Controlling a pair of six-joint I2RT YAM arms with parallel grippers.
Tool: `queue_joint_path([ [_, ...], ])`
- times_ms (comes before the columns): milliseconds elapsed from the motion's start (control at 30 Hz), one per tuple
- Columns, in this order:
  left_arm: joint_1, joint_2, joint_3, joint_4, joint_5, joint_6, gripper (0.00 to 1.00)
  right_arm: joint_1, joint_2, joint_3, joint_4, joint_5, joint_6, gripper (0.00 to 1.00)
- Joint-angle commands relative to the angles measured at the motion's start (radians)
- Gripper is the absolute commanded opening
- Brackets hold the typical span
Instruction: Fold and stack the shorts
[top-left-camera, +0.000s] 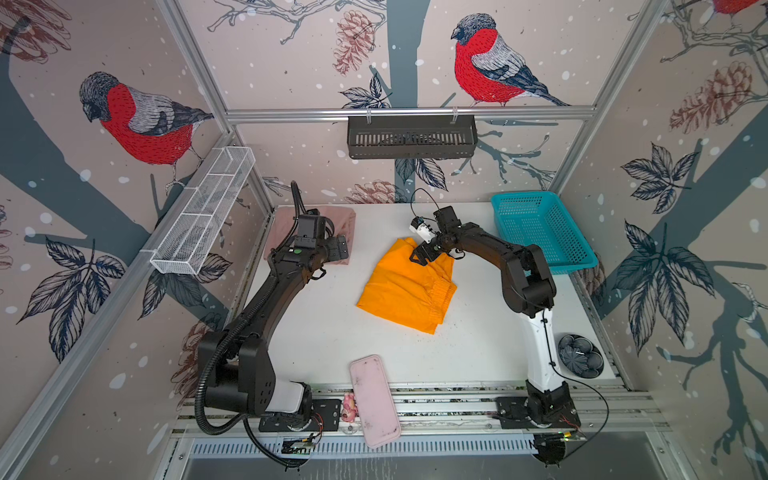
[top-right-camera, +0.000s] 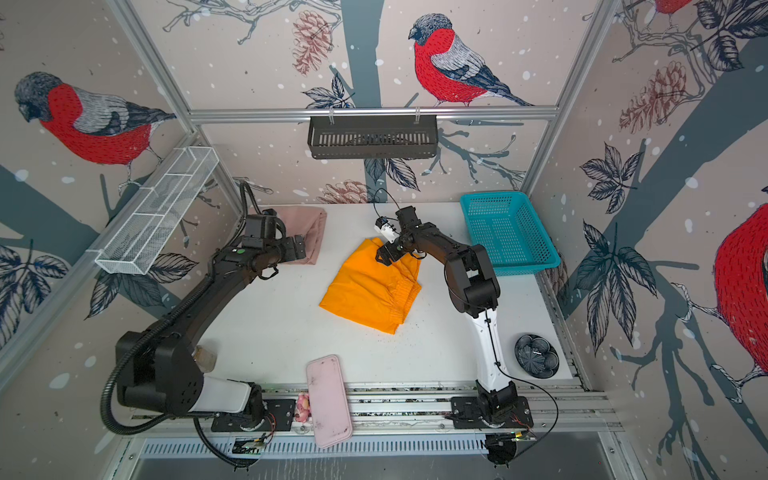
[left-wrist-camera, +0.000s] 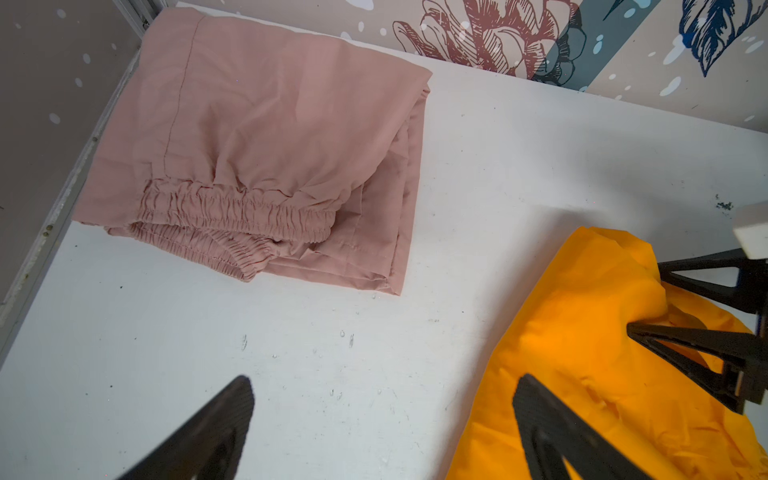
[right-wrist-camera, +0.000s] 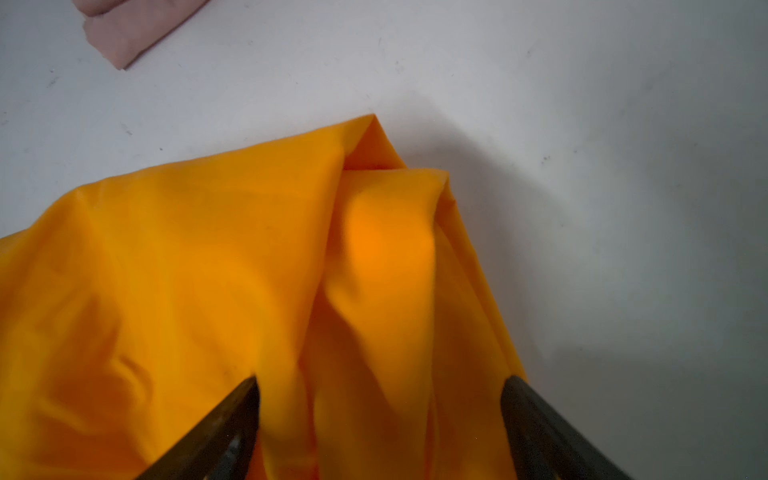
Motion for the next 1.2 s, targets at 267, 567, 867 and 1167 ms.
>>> queue_joint_path([
  [267, 0.027, 0.083, 0.059, 0.030, -0.041, 0.033, 0.98, -0.176, -0.176, -0.313, 0.139, 0.163, 0.253, 0.81],
  [567, 0.085, 0.385, 0.301, 0.061, 0.009, 0.178, 0.98, -0.215, -0.462, -0.662, 0.251, 0.108, 0.380, 0.87],
  [867, 0.162, 0.709, 0.593, -0.044, 0.091, 0.260, 0.98, -0.273, -0.526, -0.726, 0.254, 0.107, 0.353, 0.91],
  [1167, 0.168, 0.755, 0.518, -0.014, 0.278, 0.232, 0.98, -0.278, -0.462, -0.628, 0.224, 0.051, 0.276, 0.94],
])
